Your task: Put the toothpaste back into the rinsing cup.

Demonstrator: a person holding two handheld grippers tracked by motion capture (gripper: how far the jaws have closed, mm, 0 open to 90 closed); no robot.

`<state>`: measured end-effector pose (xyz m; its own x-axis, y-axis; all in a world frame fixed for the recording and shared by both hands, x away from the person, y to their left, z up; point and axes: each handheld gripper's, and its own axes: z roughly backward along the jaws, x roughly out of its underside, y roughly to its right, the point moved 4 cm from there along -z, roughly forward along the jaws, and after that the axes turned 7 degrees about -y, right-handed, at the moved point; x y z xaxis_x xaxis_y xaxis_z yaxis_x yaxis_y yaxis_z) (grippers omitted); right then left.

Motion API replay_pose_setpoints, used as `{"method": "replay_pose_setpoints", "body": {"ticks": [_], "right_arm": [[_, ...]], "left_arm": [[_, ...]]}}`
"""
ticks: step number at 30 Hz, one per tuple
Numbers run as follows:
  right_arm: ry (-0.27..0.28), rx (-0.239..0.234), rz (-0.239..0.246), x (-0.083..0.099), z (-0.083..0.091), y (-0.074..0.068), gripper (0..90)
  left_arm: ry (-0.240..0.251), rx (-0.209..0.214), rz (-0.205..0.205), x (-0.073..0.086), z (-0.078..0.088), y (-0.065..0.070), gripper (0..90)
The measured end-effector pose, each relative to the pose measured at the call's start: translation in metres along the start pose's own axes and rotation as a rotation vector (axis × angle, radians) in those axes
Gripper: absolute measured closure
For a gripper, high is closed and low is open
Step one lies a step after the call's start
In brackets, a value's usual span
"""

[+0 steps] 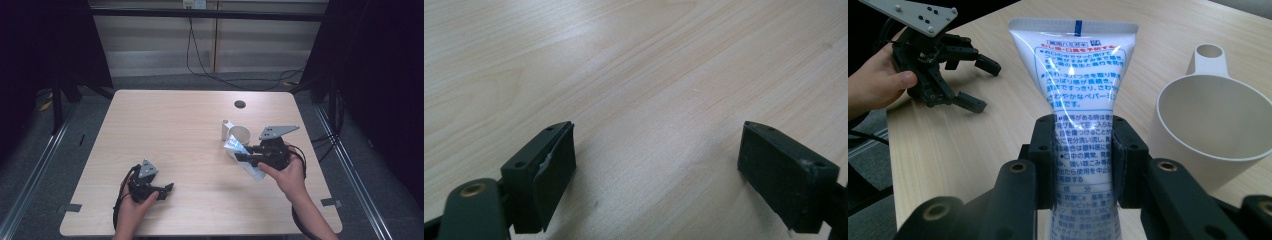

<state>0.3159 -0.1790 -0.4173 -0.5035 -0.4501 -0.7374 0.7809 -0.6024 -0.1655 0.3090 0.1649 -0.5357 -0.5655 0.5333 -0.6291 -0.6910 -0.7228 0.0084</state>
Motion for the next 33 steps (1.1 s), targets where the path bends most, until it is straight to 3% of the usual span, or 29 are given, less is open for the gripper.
{"method": "replay_pose_setpoints", "body": {"ticks": [19, 33], "right_arm": [[0.050, 0.012, -0.013, -0.017, 0.009, 0.005, 68.6], [0.155, 0.049, -0.054, -0.030, 0.018, 0.016, 68.5]], "left_arm": [[0.005, 0.004, 0.005, 0.000, -0.001, 0.001, 14.7], [0.000, 0.002, 0.000, 0.000, 0.000, 0.001, 14.7]]}}
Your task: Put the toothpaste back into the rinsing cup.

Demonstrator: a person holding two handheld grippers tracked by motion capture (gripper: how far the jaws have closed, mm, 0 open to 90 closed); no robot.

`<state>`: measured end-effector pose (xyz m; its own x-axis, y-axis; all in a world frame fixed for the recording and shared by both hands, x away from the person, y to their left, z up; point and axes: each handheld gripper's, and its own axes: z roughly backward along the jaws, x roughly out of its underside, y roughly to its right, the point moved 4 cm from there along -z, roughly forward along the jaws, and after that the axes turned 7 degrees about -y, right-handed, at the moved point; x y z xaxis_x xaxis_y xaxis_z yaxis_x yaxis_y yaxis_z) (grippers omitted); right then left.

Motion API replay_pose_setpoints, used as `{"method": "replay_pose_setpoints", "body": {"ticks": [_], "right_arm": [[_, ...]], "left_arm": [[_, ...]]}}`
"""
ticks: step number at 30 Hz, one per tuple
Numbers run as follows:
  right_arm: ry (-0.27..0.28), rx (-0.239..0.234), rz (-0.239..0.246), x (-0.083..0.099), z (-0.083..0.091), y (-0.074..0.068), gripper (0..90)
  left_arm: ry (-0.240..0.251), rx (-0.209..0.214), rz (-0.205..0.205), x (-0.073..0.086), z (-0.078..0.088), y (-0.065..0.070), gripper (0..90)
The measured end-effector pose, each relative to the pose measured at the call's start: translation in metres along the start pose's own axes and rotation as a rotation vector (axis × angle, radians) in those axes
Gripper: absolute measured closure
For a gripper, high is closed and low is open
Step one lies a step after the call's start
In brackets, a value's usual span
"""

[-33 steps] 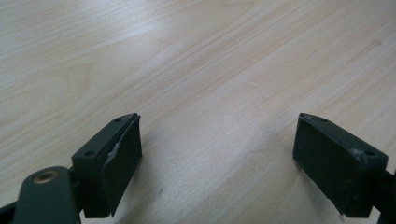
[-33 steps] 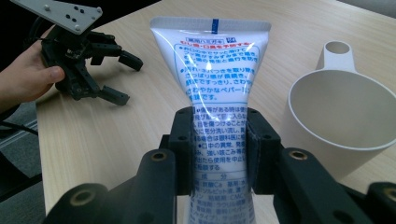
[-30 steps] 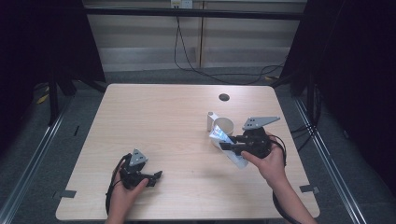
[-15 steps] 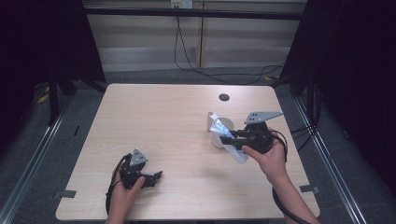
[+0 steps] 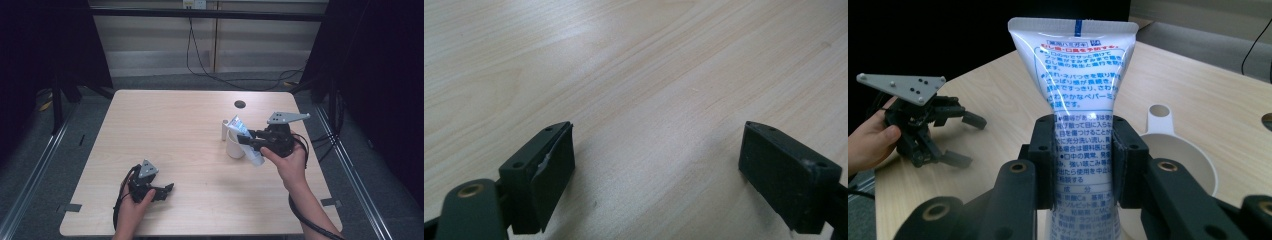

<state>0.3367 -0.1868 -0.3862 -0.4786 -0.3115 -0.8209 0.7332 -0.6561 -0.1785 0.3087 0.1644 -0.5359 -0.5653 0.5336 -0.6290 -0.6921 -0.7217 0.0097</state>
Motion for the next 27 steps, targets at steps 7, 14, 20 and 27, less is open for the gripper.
{"method": "replay_pose_setpoints", "body": {"ticks": [7, 14, 20, 27], "right_arm": [[0.032, 0.015, -0.008, -0.008, 0.000, 0.003, 68.4], [0.039, 0.018, -0.012, -0.012, -0.003, 0.007, 68.4], [0.054, 0.022, -0.007, -0.016, -0.004, 0.010, 68.3], [0.072, 0.036, -0.020, -0.019, -0.007, 0.015, 68.2]], "left_arm": [[0.003, 0.002, 0.002, 0.000, 0.000, 0.000, 14.7], [0.002, 0.001, 0.000, 0.000, 0.000, 0.000, 14.7], [0.000, 0.000, 0.000, 0.000, 0.000, 0.000, 14.7], [0.000, 0.000, 0.000, 0.000, 0.000, 0.000, 14.7]]}}
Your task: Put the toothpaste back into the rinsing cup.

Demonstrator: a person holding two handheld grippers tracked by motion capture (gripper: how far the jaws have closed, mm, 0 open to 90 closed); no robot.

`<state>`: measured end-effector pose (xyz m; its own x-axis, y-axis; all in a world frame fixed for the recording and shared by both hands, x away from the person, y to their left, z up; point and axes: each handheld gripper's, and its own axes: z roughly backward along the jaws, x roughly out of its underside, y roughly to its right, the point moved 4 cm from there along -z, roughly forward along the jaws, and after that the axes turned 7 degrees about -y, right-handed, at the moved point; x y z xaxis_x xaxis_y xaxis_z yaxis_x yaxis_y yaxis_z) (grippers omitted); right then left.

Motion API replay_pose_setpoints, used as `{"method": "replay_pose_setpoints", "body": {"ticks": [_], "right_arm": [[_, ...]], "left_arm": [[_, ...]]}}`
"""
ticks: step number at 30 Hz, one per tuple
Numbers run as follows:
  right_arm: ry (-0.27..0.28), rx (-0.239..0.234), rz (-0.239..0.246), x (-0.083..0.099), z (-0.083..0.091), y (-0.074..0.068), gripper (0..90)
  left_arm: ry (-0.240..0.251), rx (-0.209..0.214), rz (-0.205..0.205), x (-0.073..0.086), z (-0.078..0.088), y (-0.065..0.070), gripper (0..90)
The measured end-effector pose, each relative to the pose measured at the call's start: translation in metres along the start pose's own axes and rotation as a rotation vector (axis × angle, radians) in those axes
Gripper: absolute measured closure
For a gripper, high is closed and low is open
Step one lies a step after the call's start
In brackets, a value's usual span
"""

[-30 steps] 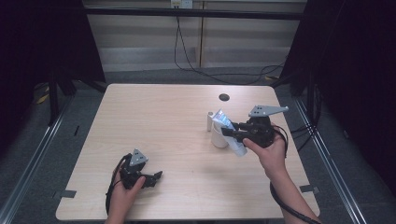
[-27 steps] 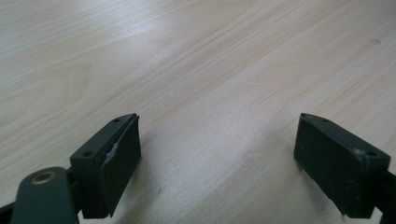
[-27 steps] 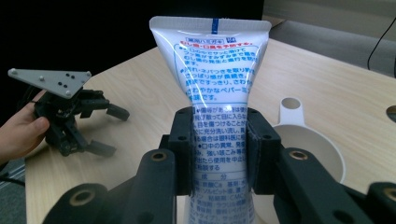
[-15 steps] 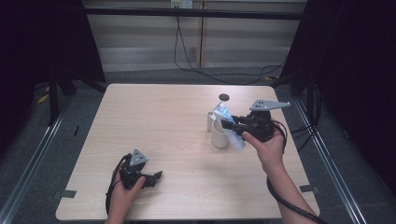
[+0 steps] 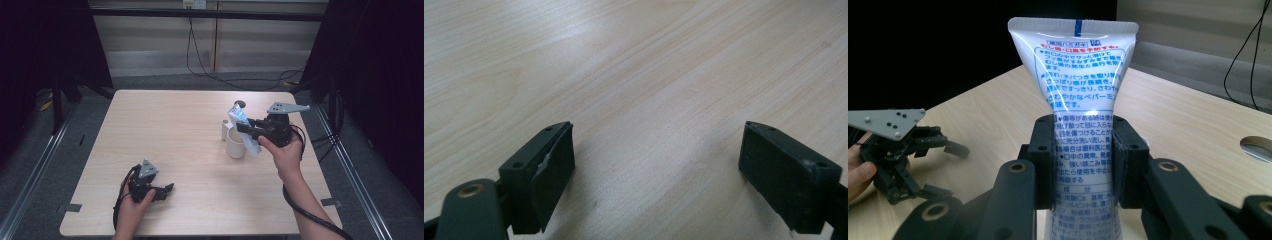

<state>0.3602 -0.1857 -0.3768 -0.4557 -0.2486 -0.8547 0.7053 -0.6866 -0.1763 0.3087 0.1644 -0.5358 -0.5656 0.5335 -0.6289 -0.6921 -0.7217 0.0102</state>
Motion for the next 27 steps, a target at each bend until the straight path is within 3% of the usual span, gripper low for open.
{"method": "replay_pose_setpoints", "body": {"ticks": [27], "right_arm": [[0.054, 0.047, -0.028, -0.012, -0.020, 0.012, 67.9]], "left_arm": [[-0.001, -0.002, 0.001, 0.000, 0.000, 0.000, 14.7]]}}
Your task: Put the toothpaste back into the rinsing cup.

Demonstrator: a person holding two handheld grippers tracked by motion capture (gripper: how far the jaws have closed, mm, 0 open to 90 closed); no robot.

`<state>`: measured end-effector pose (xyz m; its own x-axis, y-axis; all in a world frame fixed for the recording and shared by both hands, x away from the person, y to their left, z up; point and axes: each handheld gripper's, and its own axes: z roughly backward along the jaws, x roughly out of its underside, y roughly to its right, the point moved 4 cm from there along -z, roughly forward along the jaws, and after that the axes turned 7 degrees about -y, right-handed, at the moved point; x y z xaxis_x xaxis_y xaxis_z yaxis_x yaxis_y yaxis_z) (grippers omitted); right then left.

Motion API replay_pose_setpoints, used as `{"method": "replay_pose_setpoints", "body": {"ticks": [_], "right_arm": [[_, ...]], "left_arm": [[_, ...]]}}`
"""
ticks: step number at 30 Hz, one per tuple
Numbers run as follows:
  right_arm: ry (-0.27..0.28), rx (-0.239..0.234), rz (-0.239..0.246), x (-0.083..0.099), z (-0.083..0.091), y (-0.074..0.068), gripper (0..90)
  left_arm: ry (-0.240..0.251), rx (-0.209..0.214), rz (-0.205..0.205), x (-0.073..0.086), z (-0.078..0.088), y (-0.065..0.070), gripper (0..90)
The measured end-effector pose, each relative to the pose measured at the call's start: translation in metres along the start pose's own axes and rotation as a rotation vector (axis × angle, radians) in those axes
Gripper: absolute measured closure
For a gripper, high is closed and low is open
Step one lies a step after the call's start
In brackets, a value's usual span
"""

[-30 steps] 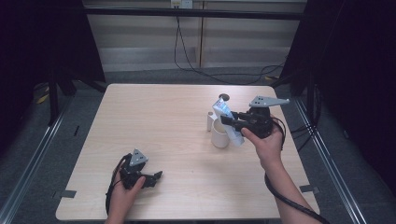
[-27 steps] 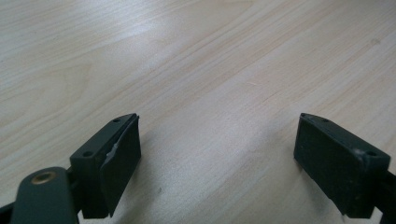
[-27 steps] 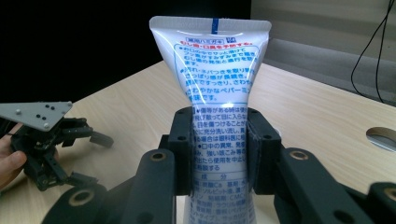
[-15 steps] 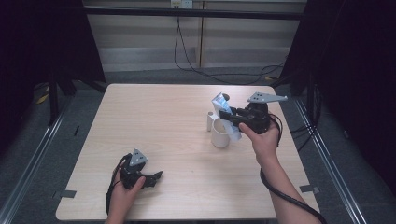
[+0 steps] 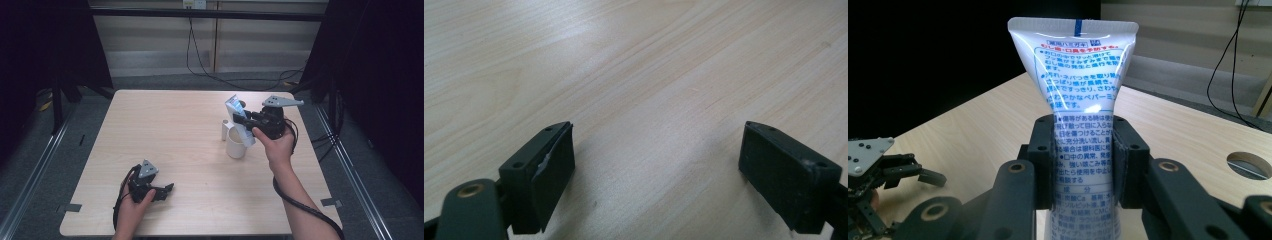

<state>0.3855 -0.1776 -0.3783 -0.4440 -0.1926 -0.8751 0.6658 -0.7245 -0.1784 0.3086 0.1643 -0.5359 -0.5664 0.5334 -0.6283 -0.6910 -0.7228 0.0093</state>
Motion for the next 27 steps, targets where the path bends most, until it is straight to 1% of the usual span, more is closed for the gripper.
{"method": "replay_pose_setpoints", "body": {"ticks": [7, 15, 27], "right_arm": [[0.019, 0.014, -0.010, -0.004, -0.003, 0.005, 67.8], [0.026, 0.036, -0.005, -0.008, -0.005, 0.009, 67.7], [0.029, 0.048, -0.013, -0.009, -0.013, 0.014, 67.5]], "left_arm": [[0.000, 0.000, 0.000, 0.000, 0.000, 0.000, 14.7], [0.002, 0.000, -0.001, 0.000, 0.000, 0.000, 14.7], [0.002, 0.002, -0.005, 0.000, 0.000, 0.000, 14.7]]}}
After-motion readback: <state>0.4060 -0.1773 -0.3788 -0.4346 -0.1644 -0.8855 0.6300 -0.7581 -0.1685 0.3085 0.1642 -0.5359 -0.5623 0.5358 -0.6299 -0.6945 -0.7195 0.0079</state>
